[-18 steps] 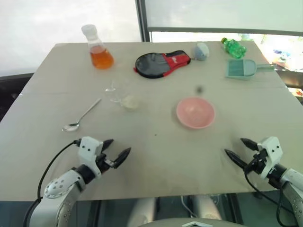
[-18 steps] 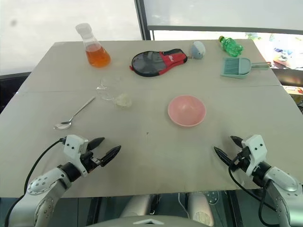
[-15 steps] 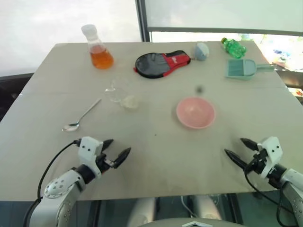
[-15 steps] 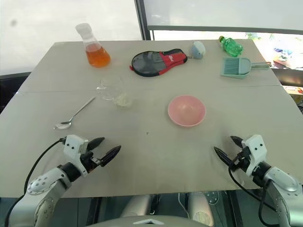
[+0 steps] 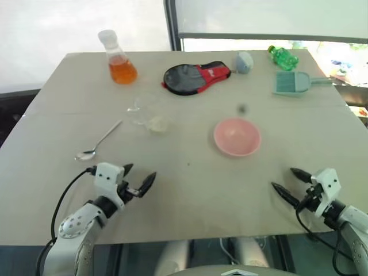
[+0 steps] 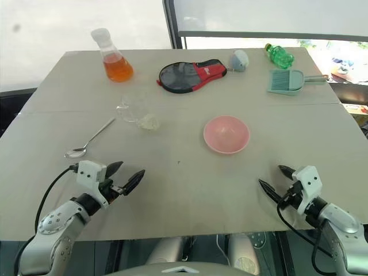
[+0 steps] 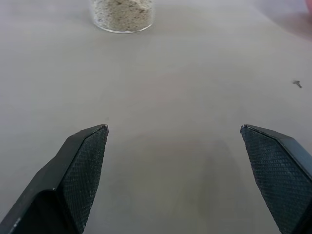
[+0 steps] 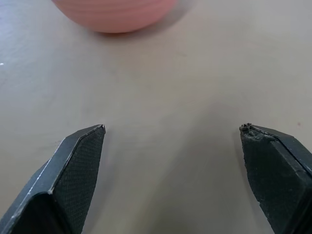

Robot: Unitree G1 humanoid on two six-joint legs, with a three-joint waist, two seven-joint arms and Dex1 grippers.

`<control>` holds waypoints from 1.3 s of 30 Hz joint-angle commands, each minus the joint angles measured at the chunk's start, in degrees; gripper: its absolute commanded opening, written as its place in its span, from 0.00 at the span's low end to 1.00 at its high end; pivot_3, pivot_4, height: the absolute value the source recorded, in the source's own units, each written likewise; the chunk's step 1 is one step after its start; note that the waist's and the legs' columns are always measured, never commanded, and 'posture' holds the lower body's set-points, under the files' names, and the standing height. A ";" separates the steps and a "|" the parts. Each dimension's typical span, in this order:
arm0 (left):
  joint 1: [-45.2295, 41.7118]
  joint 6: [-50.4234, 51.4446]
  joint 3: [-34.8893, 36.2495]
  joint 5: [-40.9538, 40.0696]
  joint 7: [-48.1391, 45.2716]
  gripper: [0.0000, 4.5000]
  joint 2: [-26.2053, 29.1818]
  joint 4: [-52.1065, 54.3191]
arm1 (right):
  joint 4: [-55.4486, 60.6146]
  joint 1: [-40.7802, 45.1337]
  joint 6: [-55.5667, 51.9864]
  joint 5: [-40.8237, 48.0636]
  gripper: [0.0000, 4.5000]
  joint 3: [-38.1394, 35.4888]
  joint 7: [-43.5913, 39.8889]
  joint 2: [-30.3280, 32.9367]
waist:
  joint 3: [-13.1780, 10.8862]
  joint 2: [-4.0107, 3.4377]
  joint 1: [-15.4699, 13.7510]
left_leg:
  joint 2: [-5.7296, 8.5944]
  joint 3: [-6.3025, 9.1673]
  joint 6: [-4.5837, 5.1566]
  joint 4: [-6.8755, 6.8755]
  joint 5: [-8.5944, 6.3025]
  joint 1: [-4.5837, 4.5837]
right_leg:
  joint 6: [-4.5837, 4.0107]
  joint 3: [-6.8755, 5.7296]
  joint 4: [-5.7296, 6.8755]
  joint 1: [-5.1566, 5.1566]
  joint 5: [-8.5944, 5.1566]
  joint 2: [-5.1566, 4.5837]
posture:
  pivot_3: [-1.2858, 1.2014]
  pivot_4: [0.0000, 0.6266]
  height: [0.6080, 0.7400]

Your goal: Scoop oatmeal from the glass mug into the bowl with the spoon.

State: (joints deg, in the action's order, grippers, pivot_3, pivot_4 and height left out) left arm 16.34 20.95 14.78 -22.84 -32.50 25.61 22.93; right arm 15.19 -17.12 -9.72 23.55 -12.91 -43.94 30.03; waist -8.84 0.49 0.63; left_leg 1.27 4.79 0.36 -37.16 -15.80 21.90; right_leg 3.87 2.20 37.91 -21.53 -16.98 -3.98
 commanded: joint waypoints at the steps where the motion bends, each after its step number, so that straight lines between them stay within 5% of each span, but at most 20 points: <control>1: -0.74 -0.36 0.29 -1.47 -0.55 0.99 0.00 -0.10 | 3.05 0.01 0.58 1.07 0.99 0.57 -0.42 -0.36 | 0.00 0.00 -0.02 | 0.00 0.00 0.00 0.00 0.00 0.00 | 0.00 -0.01 0.00 0.00 0.00 0.00 | 0.52 0.24 1.00; 12: -7.65 1.54 2.74 -2.95 2.35 0.99 0.72 -3.62 | 8.34 0.36 -0.01 2.85 0.99 3.40 -6.58 3.65 | -0.01 -0.02 -0.12 | 0.02 0.03 0.00 -0.04 0.00 -0.01 | 0.01 -0.08 0.06 0.01 0.00 0.07 | 0.52 0.24 1.00; 19: -23.50 10.07 7.54 -1.85 7.40 0.99 9.77 -10.00 | 24.23 15.64 -24.71 30.03 0.99 5.21 1.55 8.69 | -0.20 0.04 0.55 | -0.15 0.12 -0.05 -0.26 0.06 -0.07 | -0.16 -0.18 0.20 0.05 0.15 0.45 | 0.52 0.24 1.00; 25: -31.90 21.27 7.23 -0.86 1.46 0.99 24.98 -23.37 | 25.48 25.54 -29.88 34.36 0.99 6.47 8.31 8.08 | -0.30 0.21 0.12 | -0.01 0.35 -0.06 -0.16 0.06 0.19 | -0.17 -0.43 0.15 -0.19 0.14 0.51 | 0.52 0.24 1.00; 28: -33.20 17.27 1.61 3.26 -5.04 0.99 30.52 -31.38 | 24.92 27.53 -29.55 34.46 0.99 6.81 8.90 7.21 | -0.31 0.20 0.23 | 0.01 0.37 -0.12 -0.17 0.09 0.45 | -0.17 -0.48 0.06 -0.38 0.13 0.40 | 0.52 0.24 1.00; 37: -43.67 7.11 -11.80 13.39 -12.55 0.99 27.33 -57.63 | 25.01 27.69 -27.98 30.97 0.99 9.45 6.36 6.02 | -0.24 0.04 -0.19 | 0.19 0.46 -0.27 -0.30 0.21 0.67 | -0.16 -0.65 0.31 -0.55 0.14 0.23 | 0.52 0.24 1.00; 39: -45.50 4.72 -12.28 14.55 -12.98 0.88 26.48 -62.46 | 24.94 27.28 -27.63 30.44 1.00 9.04 6.54 5.80 | -0.18 -0.07 -0.17 | 0.21 0.44 -0.12 -0.32 0.14 0.53 | -0.16 -0.60 0.54 -0.52 0.14 0.21 | 0.52 0.24 1.00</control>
State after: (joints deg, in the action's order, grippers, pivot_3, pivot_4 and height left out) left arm -30.15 26.45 4.42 -11.25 -46.10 52.83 -35.29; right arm 38.72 10.27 -38.60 54.10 -2.56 -37.12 35.76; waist -9.01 0.42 0.46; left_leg 1.49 5.22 0.26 -37.50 -15.59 22.34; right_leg 3.71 1.60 38.63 -22.04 -16.85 -3.78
